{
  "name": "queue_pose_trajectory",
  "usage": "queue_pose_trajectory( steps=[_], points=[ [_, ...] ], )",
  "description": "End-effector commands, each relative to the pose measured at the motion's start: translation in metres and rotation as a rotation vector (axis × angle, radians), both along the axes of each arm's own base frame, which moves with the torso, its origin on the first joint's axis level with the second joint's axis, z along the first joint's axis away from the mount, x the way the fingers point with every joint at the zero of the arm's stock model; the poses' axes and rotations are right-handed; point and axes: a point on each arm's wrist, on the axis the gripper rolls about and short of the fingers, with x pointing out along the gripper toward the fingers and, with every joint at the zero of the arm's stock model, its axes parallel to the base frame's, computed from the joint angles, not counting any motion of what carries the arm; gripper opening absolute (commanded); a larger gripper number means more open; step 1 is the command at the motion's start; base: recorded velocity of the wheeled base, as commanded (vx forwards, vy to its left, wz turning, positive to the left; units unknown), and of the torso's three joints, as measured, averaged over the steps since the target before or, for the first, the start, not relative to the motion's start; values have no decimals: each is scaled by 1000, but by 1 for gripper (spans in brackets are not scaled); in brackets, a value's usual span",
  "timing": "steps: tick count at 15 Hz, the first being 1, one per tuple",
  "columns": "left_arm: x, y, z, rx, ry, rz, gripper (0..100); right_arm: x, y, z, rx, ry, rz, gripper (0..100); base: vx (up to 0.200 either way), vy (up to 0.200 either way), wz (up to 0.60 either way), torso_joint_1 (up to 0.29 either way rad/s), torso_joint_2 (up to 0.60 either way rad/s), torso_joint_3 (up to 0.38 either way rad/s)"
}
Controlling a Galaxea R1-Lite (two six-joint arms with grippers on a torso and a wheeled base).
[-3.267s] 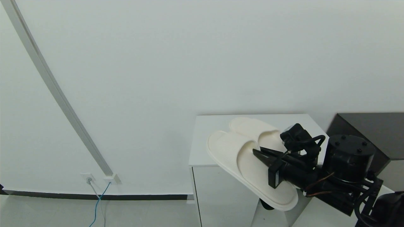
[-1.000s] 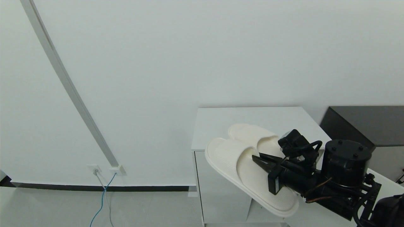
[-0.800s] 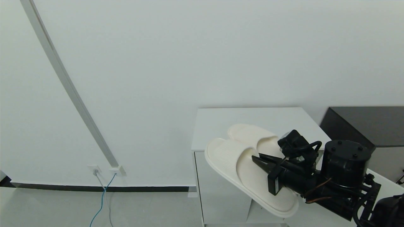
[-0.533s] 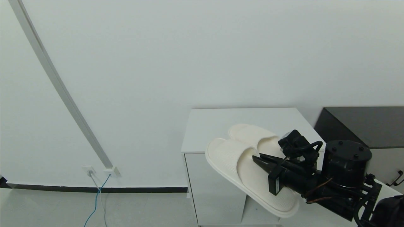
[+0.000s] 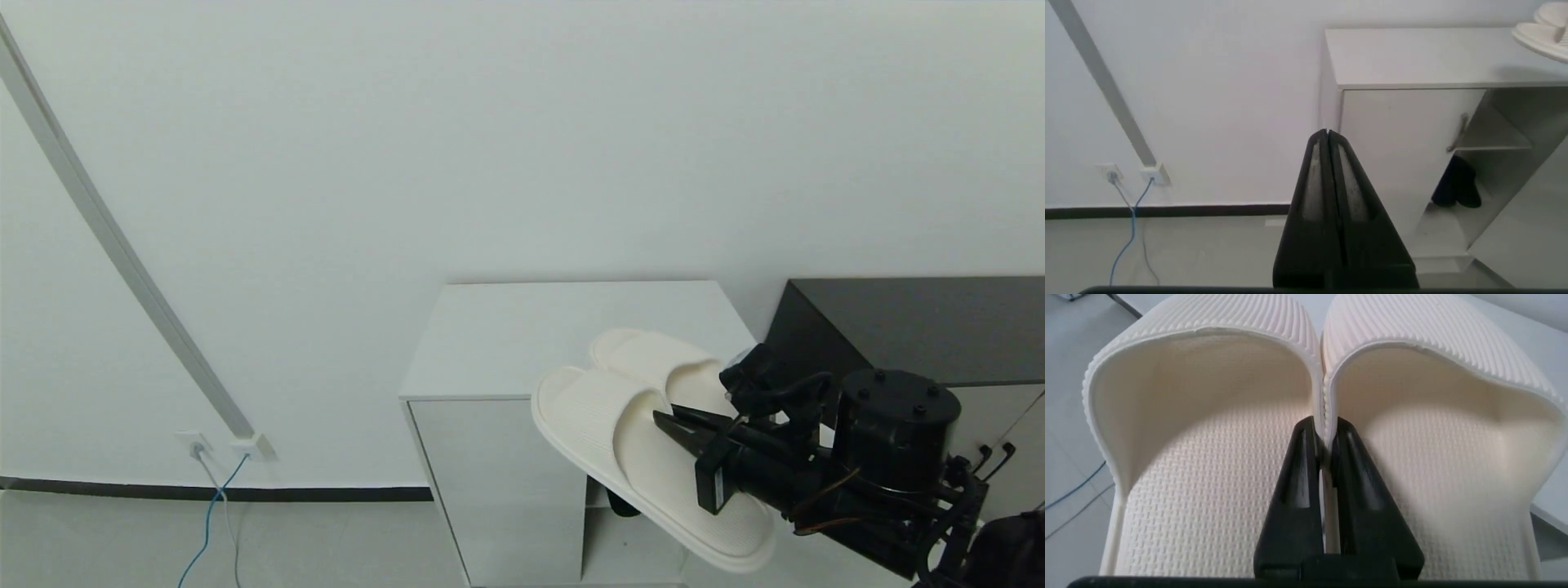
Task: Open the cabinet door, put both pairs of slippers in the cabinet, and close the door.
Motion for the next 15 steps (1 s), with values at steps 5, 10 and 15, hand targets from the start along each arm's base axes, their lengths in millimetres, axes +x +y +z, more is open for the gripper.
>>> queue_pose_trajectory(
  steps=[5,10,15],
  points=[
    [0,0,0,-2,0,1,0,0,0,-4,-12,14,-1,0,0,-160,0,0,0,1],
    [0,0,0,-2,0,1,0,-3,3,-10,-20,25,19,0,0,0,0,0,0,0],
    [0,0,0,-2,2,1,0,-9,8,-12,-25,31,45,0,0,0,0,0,0,0]
  ],
)
